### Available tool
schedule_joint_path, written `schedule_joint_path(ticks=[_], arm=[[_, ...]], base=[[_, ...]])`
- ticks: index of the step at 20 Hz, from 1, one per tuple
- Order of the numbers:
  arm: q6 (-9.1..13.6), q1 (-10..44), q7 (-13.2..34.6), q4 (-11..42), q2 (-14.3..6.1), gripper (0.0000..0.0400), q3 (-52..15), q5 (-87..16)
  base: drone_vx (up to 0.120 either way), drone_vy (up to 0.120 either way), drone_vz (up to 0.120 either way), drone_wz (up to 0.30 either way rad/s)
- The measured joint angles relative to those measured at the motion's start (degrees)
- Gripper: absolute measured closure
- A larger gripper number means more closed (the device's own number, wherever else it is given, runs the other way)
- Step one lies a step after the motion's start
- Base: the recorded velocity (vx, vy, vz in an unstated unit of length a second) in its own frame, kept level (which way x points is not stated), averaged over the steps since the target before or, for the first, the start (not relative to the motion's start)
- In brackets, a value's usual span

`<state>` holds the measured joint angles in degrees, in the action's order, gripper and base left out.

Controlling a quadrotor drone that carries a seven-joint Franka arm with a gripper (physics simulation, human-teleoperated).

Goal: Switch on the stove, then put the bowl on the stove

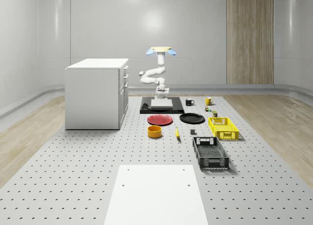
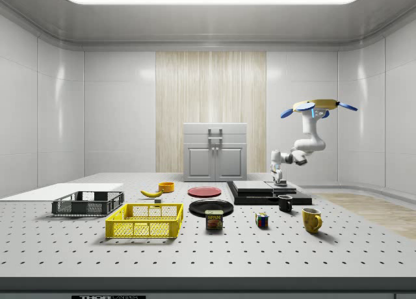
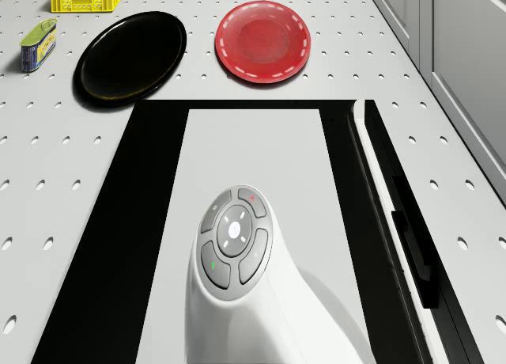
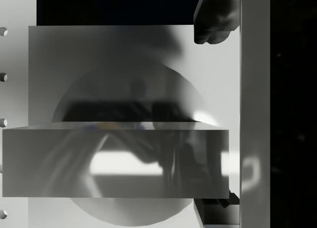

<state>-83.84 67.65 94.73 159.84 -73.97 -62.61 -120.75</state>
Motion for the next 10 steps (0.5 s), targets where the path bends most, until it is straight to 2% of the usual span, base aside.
schedule_joint_path(ticks=[10], arm=[[0.4,3.1,2.8,-0.2,0.5,0.0000,0.0,-0.1]], base=[[0.000,0.000,0.000,0.000]])
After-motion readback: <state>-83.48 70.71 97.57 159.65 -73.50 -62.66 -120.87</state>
